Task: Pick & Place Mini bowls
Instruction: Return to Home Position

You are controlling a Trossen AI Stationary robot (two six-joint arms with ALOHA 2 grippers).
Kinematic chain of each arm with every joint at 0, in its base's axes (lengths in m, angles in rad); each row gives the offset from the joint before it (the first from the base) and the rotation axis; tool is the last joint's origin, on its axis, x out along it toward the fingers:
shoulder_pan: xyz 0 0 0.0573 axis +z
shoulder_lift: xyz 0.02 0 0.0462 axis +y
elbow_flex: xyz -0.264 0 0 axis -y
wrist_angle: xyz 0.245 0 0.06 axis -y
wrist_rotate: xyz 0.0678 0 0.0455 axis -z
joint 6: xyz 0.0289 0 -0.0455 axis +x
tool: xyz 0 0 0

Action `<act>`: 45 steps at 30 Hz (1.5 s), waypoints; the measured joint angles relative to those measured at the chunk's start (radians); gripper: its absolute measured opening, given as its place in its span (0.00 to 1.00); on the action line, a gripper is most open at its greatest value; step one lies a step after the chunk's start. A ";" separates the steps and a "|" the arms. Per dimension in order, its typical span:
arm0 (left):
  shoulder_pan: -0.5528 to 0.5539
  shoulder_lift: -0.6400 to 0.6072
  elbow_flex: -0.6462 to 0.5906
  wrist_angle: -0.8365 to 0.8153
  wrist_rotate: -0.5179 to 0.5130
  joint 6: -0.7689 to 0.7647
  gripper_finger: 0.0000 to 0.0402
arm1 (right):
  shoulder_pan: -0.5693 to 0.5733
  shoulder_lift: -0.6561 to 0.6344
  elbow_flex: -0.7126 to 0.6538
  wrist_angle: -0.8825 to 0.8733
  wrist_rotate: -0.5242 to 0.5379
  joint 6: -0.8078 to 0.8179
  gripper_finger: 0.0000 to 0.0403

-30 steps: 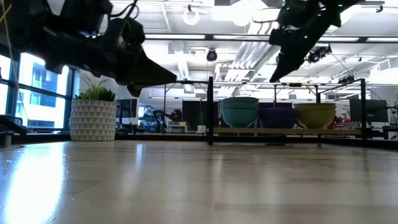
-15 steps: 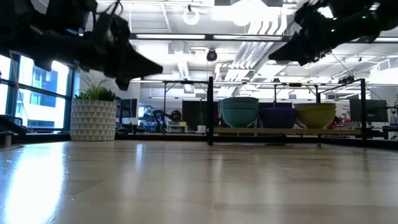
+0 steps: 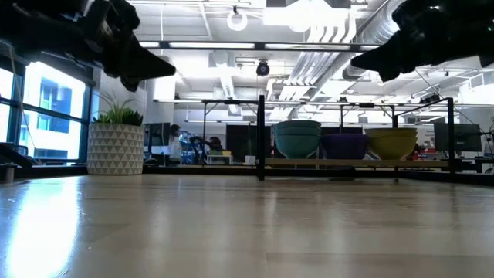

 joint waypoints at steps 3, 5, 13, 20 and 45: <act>0.000 -0.078 0.000 -0.073 0.001 0.019 0.01 | 0.000 -0.045 -0.033 0.006 -0.030 0.014 0.00; 0.000 -0.127 0.000 -0.116 0.002 0.024 0.01 | 0.000 -0.081 -0.046 0.005 -0.042 0.018 0.00; 0.001 -0.288 0.000 -0.286 0.008 0.022 0.01 | -0.001 -0.253 -0.130 -0.008 -0.025 0.044 0.00; 0.078 -0.405 -0.041 -0.311 0.081 0.020 0.01 | -0.001 -0.389 -0.180 -0.045 0.072 0.059 0.00; 0.208 -0.857 -0.188 -0.511 0.040 0.019 0.01 | -0.001 -0.538 -0.238 -0.109 0.159 0.106 0.00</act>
